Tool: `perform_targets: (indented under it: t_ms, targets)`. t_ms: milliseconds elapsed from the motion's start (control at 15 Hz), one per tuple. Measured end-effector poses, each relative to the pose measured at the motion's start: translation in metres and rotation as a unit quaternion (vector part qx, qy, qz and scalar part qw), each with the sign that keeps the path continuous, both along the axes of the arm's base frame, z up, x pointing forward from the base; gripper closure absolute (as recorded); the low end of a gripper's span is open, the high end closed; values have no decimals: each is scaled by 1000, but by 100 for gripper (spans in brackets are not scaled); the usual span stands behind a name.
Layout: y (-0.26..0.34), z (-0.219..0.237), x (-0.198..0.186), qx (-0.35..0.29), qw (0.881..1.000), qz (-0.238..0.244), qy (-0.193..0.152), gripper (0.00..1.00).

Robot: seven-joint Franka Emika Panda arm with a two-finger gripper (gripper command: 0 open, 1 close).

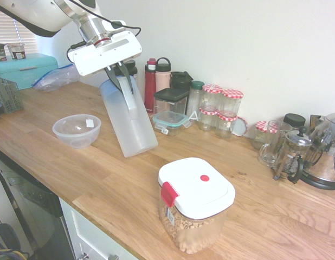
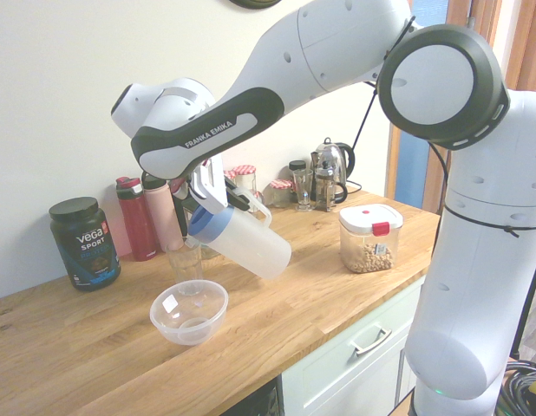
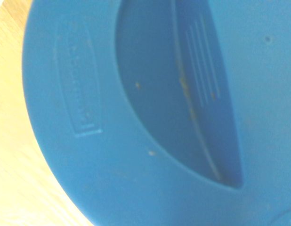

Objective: Pour me some water

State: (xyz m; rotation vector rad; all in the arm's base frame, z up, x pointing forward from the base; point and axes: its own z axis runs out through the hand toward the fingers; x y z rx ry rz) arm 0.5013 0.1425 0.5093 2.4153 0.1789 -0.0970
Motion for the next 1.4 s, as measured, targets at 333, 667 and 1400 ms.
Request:
perform_targets:
  t_ms: [333, 667, 1400]
  targets:
    - [8, 3, 0, -18, 1000, -1, 1, 100]
    - [11, -2, 8, -25, 1000, -2, 6, 100]
    - [-81, 110, -18, 130, 986, -56, -92, 100]
